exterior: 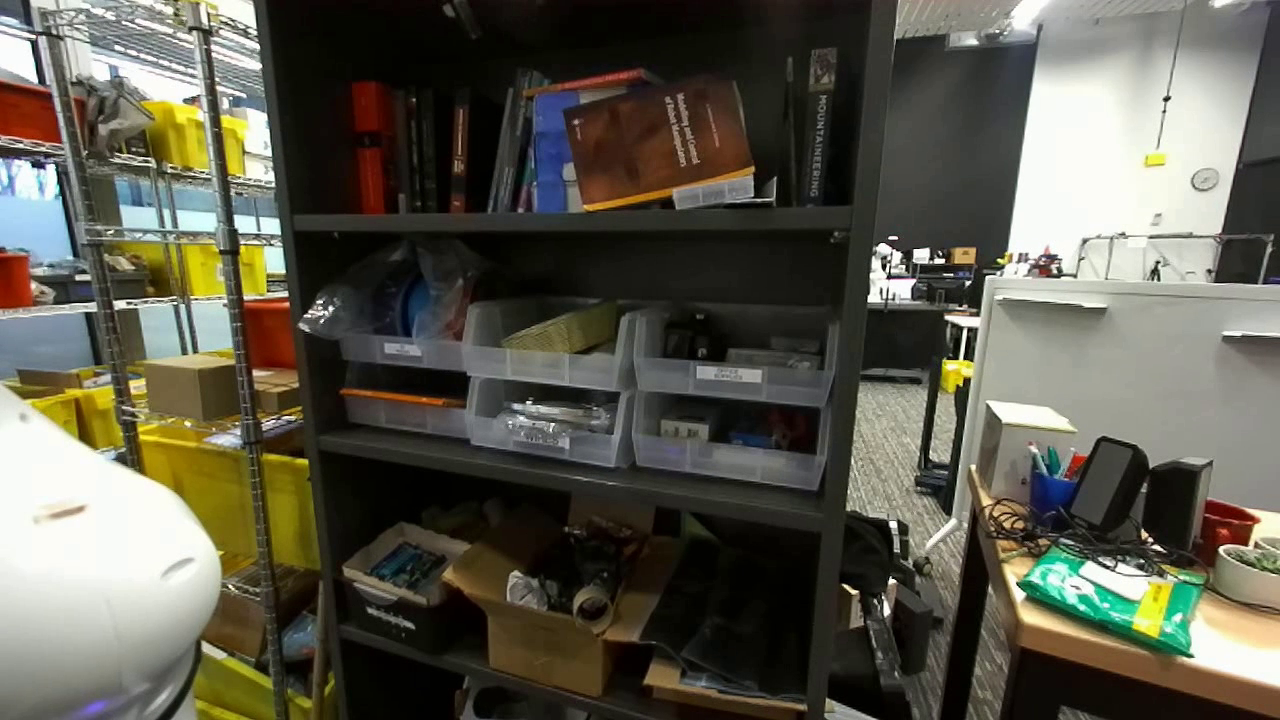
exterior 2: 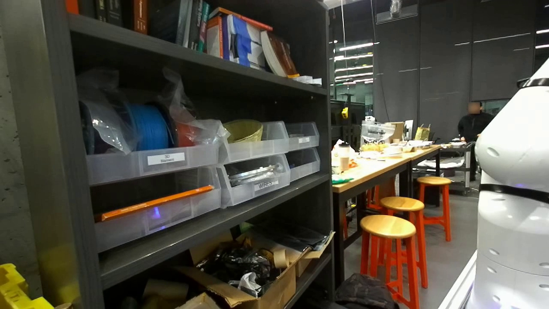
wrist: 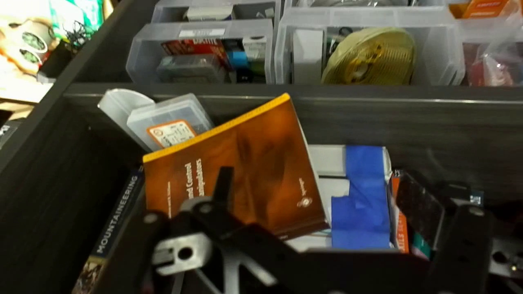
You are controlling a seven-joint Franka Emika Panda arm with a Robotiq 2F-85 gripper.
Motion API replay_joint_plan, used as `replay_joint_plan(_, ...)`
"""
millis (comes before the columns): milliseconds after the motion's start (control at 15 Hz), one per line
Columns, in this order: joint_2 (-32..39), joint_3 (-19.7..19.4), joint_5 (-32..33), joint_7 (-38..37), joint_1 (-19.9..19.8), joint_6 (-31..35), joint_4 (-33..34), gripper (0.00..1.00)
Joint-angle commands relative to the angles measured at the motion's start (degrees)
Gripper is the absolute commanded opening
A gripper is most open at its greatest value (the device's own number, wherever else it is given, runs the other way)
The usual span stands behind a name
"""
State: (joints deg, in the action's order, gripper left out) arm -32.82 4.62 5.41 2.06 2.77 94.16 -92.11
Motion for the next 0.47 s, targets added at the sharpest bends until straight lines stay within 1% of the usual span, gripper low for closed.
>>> replay_joint_plan(0,-2.32,-1.51,-2.93,0.49,0.86,-7.42,0.31,1.00)
replay_joint_plan(133,-3.35,-1.49,-3.44,-0.46,0.39,-10.10,0.01,1.00)
replay_joint_plan(200,-2.01,-0.77,-2.19,-0.13,0.09,-7.67,0.37,1.00)
replay_joint_plan(400,-2.31,-0.79,-2.22,-0.13,0.09,-7.98,0.33,1.00)
